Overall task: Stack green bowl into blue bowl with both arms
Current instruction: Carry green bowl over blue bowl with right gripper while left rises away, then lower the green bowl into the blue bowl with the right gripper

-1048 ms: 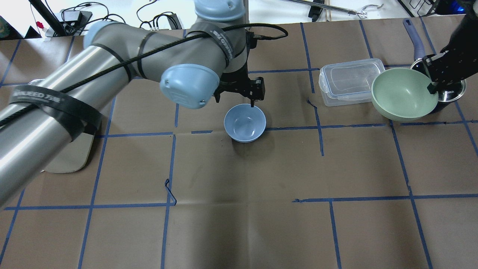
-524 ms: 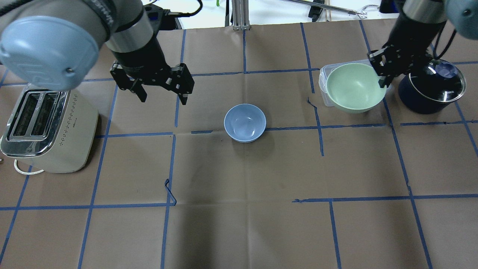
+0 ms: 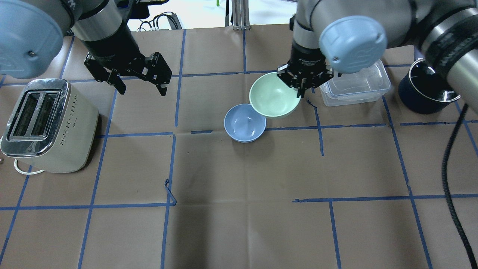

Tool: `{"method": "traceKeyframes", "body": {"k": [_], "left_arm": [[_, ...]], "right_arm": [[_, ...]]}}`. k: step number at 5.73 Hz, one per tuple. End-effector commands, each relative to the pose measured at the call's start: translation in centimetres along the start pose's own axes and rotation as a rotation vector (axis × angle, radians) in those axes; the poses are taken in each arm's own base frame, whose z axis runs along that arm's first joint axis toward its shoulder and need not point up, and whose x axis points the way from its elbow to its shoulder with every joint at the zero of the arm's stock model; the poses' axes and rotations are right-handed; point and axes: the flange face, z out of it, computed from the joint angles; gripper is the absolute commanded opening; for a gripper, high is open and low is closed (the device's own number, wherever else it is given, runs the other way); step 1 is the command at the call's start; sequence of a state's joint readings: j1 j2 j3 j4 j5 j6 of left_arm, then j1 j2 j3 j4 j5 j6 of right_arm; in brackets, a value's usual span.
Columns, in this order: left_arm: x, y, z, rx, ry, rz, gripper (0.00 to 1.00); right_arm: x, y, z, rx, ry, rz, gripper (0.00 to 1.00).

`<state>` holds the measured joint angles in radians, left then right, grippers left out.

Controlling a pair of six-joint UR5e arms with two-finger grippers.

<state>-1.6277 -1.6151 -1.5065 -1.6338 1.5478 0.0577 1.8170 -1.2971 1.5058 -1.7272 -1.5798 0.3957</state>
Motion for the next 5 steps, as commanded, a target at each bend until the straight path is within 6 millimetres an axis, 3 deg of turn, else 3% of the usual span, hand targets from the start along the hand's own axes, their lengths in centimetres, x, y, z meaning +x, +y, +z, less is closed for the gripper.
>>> {"method": "traceKeyframes", "body": {"k": [1, 2, 3, 5], "left_arm": [[-0.1, 0.3, 0.6, -0.011, 0.002, -0.001, 0.99], [-0.1, 0.3, 0.5, -0.006, 0.000, -0.001, 0.99], [0.0, 0.3, 0.5, -0.006, -0.004, 0.000, 0.99], [-0.1, 0.4, 0.5, -0.007, -0.010, -0.001, 0.99]], "right_arm": [[-6.5, 3.2, 2.0, 0.009, -0.016, 0.027, 0.08], [-6.8, 2.6, 4.8, -0.024, 0.009, 0.004, 0.08], [-7.0, 0.9, 7.1, -0.007, 0.011, 0.007, 0.08], [-5.7, -1.0, 8.7, 0.010, 0.043, 0.016, 0.08]]}}
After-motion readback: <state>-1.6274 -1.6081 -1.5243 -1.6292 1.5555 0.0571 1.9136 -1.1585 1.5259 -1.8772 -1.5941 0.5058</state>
